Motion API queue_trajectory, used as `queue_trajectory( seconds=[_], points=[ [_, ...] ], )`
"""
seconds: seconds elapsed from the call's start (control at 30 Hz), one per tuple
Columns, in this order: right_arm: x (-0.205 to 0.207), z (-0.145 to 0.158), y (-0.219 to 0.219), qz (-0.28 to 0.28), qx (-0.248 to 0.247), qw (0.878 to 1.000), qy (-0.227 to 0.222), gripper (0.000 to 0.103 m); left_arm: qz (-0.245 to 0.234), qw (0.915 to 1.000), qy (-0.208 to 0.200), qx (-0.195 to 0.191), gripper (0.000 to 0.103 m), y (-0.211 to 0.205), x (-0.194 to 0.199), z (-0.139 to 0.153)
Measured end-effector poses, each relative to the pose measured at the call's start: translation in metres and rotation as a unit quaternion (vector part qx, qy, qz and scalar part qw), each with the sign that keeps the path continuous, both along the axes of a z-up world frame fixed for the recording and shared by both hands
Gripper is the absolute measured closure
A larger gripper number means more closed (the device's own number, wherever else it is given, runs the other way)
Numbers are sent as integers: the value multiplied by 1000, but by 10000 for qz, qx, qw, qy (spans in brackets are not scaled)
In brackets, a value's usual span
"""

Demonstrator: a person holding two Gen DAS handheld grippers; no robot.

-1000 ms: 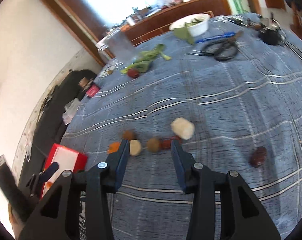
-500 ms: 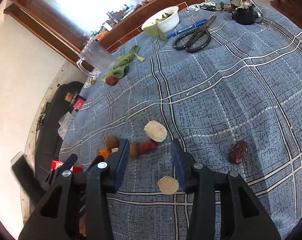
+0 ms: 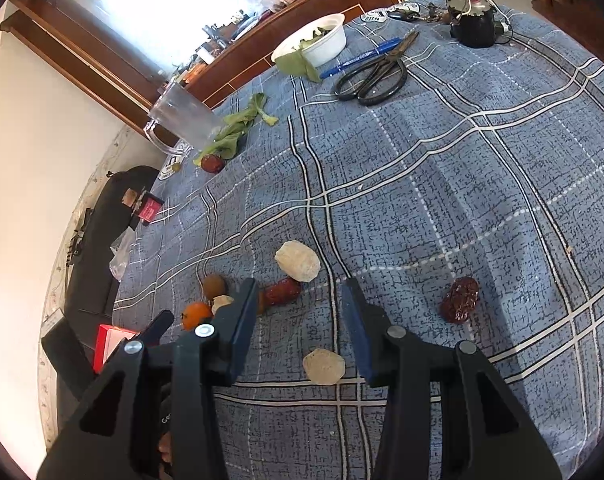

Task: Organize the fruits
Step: 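Return to the fruit row and grasp an orange with the left tool, then hold the orange in the left tool while the right tool grasps a yam piece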

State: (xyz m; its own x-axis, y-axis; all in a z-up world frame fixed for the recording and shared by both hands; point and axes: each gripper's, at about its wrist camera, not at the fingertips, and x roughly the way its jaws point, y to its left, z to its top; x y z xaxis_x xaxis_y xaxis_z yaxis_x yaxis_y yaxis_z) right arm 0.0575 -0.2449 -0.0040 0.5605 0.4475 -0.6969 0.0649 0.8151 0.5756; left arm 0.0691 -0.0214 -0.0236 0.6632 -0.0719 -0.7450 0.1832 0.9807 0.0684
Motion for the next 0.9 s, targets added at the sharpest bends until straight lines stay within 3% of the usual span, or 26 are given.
queue_trajectory(
  seconds=[0.2,0.37,0.63,0.9],
  points=[
    [1,1,3,144,-126,9998,40,58,-96,9999,-39,43,48,-3,-2,1],
    [3,5,6,729,-412,9962,226,58,-220,9997,0,-90,68,-6,-4,2],
    [2,-6,9,1188,-665,9893,529,58,-284,9994,9,-198,69,-5,-9,7],
    [1,-13,31,1453,-1079,9816,609,58,-305,9985,-321,-315,69,-4,-23,30]
  ],
)
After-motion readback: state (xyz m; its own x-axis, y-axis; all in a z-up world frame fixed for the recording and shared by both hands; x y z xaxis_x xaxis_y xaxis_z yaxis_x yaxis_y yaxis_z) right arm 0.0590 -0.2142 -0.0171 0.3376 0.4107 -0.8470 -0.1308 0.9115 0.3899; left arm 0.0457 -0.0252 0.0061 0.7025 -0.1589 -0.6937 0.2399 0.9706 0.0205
